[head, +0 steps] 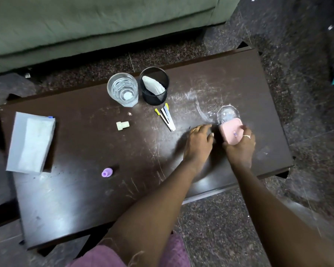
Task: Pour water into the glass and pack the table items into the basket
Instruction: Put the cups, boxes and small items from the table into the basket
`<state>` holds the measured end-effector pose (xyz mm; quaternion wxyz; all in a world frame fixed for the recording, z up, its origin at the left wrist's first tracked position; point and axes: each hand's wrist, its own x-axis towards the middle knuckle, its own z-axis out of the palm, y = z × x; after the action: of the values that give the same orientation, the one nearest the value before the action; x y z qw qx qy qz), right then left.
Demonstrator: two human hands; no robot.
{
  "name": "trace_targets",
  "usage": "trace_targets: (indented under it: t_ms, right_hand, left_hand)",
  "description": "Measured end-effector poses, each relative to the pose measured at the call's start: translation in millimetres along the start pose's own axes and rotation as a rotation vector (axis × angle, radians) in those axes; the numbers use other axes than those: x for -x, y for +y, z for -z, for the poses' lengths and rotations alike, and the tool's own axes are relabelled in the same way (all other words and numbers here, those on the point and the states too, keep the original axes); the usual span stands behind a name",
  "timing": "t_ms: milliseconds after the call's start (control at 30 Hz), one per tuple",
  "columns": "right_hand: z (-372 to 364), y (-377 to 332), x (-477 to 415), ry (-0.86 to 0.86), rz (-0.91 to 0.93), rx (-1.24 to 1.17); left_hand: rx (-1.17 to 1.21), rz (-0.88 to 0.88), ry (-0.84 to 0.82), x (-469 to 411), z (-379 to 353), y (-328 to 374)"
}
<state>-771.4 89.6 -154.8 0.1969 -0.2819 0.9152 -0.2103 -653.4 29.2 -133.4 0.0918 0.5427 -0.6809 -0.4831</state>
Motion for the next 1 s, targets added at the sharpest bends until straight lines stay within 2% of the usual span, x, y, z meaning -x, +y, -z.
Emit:
trace_targets:
  t_ms: [133,333,400,500,600,700,800,1000]
  right_hand:
    - [-17.2,-36.2,28.5,-0.165,0.167,-0.047]
    - [-67.3,-105.3,86.8,-0.395,0.391,-0.036]
    - [-82.4,-127.3,102.6,-0.427,0.467,-0.022]
    - [-115.5,-167.0,136.4,-0.468,0.646,0.024]
    - [-144.0,-213.7,175.0,-0.603,0.673,-0.056]
    - [-166.4,-255.3,211.5,-0.644,0.809,-0.098]
    - [-190.8,-304.6,260.7,-0.721,0.918,-0.103]
    - [-230.2,-414.0,368.6,-0.811,0.972,-0.197]
  left_hand:
    - [0.114,0.063,0.104,4.9,37.5,-23.9]
    - [0.207,0.137,0.156,32.4,121.3,-89.2]
    - [0.224,0.185,0.21,44.0,143.5,-108.2]
    - [0.252,0.292,0.381,65.9,186.8,-145.9]
    - [0.343,0.401,0.579,88.6,233.7,-182.3]
    - [0.389,0.456,0.764,112.7,275.9,-208.5]
    - [0.439,0.562,1.016,143.1,326.1,-239.2]
    - [0.641,0.692,1.402,204.5,422.4,-293.0]
